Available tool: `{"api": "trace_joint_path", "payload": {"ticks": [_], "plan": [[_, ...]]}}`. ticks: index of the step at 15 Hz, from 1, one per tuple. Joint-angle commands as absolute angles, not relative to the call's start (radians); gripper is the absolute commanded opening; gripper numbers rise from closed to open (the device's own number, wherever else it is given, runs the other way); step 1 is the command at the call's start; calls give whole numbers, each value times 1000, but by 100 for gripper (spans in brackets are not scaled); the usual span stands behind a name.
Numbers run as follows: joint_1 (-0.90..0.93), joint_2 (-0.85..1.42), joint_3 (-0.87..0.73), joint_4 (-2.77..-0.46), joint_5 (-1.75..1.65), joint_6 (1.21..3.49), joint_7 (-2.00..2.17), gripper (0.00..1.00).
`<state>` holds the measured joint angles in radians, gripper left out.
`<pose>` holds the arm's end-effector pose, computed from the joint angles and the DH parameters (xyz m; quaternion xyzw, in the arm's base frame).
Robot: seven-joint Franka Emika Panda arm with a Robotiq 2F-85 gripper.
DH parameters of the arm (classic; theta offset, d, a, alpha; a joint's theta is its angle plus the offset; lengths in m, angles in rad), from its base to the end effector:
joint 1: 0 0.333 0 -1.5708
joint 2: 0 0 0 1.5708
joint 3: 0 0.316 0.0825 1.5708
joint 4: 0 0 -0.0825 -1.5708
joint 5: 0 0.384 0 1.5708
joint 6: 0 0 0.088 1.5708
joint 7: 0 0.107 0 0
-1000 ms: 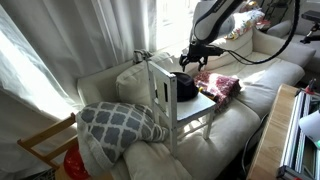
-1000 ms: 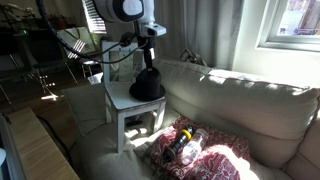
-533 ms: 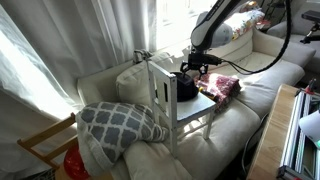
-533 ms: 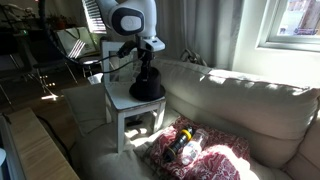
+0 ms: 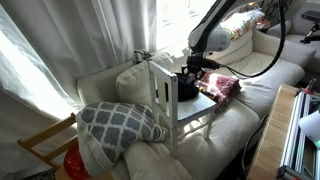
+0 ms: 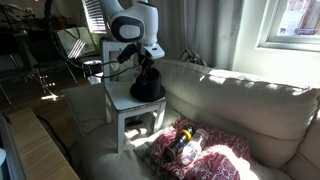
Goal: Turn the wooden chair to face the right then hang the hat on its backrest
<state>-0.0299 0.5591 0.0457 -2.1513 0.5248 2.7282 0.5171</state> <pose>0.5585 -0.0091 0.1351 -0.8739 0.4715 0.0249 0.1156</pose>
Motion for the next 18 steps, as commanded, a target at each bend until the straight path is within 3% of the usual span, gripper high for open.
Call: {"api": "trace_joint_path", "payload": {"ticks": [1, 4, 18], "plan": [[-53, 595, 66, -2131, 573, 2749, 476, 18], [-57, 596, 68, -2125, 589, 2735, 471, 0], [-47, 364, 53, -2167, 568, 2686, 390, 2]]}}
